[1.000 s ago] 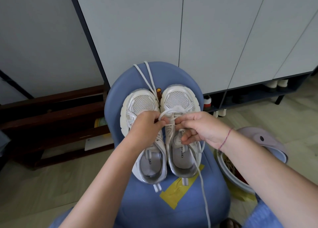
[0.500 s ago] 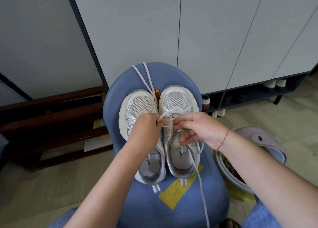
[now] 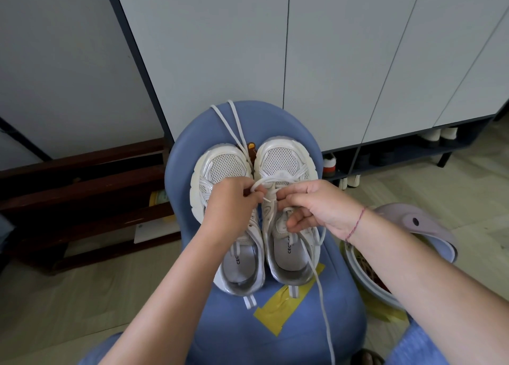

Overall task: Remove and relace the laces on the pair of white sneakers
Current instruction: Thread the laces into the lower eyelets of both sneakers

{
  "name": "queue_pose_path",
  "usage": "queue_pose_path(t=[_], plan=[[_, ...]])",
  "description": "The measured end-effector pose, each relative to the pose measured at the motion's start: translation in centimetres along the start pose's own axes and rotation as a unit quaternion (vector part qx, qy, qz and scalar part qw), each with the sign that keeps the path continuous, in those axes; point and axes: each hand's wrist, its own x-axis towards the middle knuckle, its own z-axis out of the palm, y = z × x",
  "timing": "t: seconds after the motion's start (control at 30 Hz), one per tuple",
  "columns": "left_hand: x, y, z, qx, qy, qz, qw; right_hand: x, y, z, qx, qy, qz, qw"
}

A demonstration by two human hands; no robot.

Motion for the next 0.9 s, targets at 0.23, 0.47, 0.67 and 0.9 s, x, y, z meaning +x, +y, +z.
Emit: queue_pose_path(t=[0.23, 0.47, 0.67, 0.9], plan=[[-0.2, 0.1, 0.1, 0.010, 0.014, -0.001, 1.000, 0.0, 0.1, 0.0, 0.001, -0.002, -0.002, 1.000], [0.1, -0.4, 0.4, -0.011, 0.009, -0.002, 1.000, 0.1, 0.2, -0.2, -0.010, -0.011, -0.010, 1.000], [0.4, -0.9, 1.1, -0.049, 0.015, -0.007, 0.999, 1.0, 0.5, -0.4, -0.096, -0.019, -0.042, 0.994], [0.3, -1.2, 1.2, -0.052, 0.019, 0.011, 0.998, 1.2, 0.4, -0.3, -0.167, -0.038, -0.047, 0.984]])
